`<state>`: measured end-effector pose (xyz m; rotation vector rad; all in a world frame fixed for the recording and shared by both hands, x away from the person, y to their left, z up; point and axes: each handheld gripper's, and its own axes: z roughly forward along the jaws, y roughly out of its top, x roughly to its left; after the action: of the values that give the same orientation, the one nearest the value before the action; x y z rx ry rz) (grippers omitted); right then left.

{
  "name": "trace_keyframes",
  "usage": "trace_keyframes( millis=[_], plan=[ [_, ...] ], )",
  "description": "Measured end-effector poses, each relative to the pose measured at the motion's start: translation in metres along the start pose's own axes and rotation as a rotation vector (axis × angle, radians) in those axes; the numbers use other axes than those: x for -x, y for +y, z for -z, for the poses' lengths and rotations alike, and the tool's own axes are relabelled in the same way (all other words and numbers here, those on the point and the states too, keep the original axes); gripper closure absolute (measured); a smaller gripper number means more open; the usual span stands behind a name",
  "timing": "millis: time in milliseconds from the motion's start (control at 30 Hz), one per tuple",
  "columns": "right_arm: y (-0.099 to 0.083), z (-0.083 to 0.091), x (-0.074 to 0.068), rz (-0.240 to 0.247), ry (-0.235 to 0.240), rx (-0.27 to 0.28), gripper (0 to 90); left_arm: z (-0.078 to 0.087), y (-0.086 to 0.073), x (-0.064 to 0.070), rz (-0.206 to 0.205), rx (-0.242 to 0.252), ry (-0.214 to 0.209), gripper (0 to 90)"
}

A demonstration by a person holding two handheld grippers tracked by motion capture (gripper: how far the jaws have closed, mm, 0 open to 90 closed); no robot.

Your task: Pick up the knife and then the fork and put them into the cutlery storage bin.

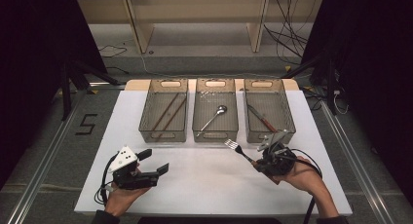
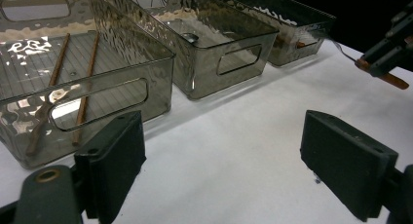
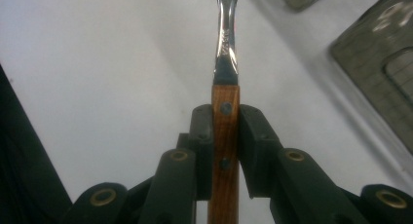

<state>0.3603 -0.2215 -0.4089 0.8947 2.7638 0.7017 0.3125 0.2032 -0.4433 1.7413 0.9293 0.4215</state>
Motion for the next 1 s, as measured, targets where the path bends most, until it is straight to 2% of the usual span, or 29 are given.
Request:
trace_keyframes(
  millis=[333, 367, 667, 1000],
  plan=[
    [0.014, 0.016, 0.019, -0.065, -0.038, 0.121, 77.4, 0.001, 0.000, 0.000, -0.002, 0.002, -0.001, 16.1],
    [0.015, 0.018, 0.020, -0.081, -0.037, 0.124, 77.4, 0.001, 0.000, -0.001, -0.002, 0.002, -0.001, 16.1],
    [0.031, 0.030, 0.039, -0.123, -0.061, 0.191, 77.4, 0.001, 0.000, 0.000, 0.001, 0.004, -0.001, 16.1],
    [0.049, 0.042, 0.066, -0.195, -0.089, 0.226, 77.5, 0.001, 0.000, -0.001, -0.001, 0.001, -0.002, 16.1]
  ],
)
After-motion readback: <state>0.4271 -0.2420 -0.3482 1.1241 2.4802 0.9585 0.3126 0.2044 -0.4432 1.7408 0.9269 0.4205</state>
